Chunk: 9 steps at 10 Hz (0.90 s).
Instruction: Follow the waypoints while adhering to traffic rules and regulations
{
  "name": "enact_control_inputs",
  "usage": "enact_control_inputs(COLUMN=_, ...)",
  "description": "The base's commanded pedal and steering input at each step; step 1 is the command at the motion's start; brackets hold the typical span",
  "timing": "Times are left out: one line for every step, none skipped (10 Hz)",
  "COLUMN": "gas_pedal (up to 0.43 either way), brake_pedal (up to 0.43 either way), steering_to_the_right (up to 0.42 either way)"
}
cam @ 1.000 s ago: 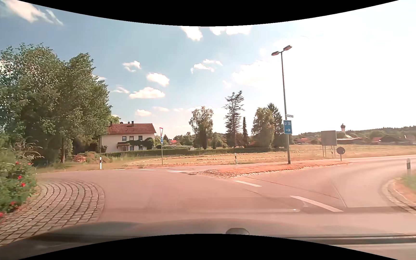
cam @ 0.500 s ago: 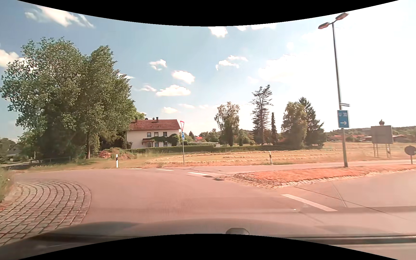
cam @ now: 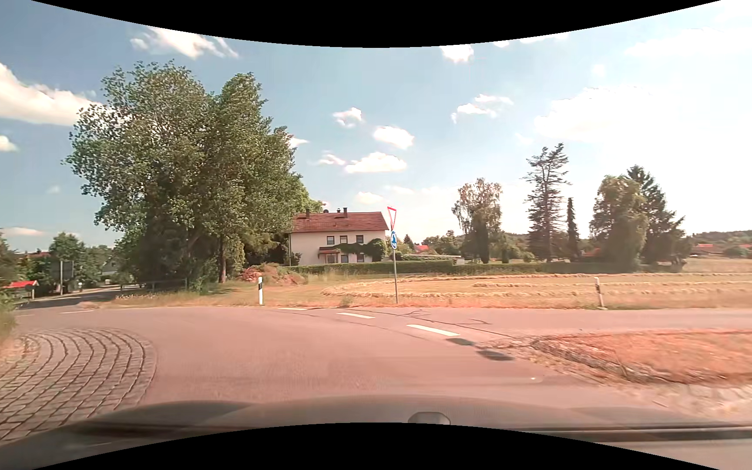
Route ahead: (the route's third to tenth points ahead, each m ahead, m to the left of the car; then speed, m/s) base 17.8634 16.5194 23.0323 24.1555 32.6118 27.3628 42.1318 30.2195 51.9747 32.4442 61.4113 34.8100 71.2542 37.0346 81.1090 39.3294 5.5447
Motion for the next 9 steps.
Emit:
enact_control_inputs(gas_pedal=0.138, brake_pedal=0.0, steering_to_the_right=-0.292)
enact_control_inputs(gas_pedal=0.138, brake_pedal=0.0, steering_to_the_right=-0.296)
enact_control_inputs(gas_pedal=0.15, brake_pedal=0.0, steering_to_the_right=-0.305)
enact_control_inputs(gas_pedal=0.15, brake_pedal=0.0, steering_to_the_right=-0.317)
enact_control_inputs(gas_pedal=0.15, brake_pedal=0.0, steering_to_the_right=-0.322)
enact_control_inputs(gas_pedal=0.15, brake_pedal=0.0, steering_to_the_right=-0.327)
enact_control_inputs(gas_pedal=0.15, brake_pedal=0.0, steering_to_the_right=-0.329)
enact_control_inputs(gas_pedal=0.15, brake_pedal=0.0, steering_to_the_right=-0.328)
enact_control_inputs(gas_pedal=0.15, brake_pedal=0.0, steering_to_the_right=-0.327)
